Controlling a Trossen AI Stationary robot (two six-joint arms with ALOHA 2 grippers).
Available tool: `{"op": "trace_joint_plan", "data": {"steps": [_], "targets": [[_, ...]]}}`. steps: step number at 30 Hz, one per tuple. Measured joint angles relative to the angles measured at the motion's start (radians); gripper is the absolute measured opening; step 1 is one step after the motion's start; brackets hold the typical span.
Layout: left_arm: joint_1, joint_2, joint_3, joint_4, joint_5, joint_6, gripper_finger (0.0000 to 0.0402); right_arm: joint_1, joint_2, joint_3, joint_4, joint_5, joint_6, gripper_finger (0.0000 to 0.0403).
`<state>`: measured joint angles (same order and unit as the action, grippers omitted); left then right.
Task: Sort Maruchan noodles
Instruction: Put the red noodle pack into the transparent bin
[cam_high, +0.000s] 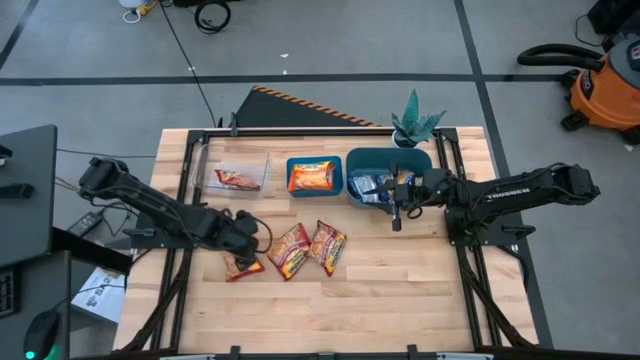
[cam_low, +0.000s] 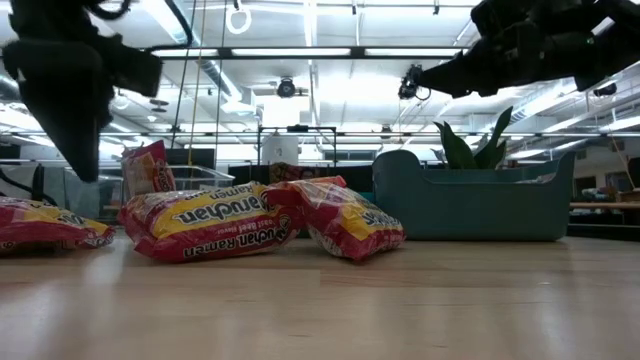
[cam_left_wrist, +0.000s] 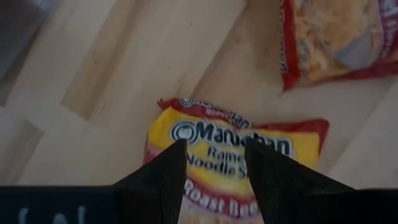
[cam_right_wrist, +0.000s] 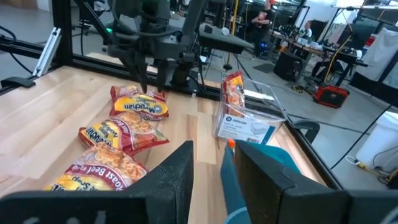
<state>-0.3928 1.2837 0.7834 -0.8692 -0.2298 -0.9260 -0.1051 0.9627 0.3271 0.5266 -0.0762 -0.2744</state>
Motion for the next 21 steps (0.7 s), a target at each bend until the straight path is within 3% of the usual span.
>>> {"op": "trace_joint_plan", "data": {"steps": [12,21], "targets": [[0.191,0.130,-0.061,0.119,0.030,0.154,0.0169,-0.015,0.000,0.000,-0.017,0.005,-0.007,0.0124],[0.317,0.131,-0.156,0.163,0.247,0.233,0.0168,-0.015,0.000,0.000,-0.018,0.004,-0.006,0.0124]]}}
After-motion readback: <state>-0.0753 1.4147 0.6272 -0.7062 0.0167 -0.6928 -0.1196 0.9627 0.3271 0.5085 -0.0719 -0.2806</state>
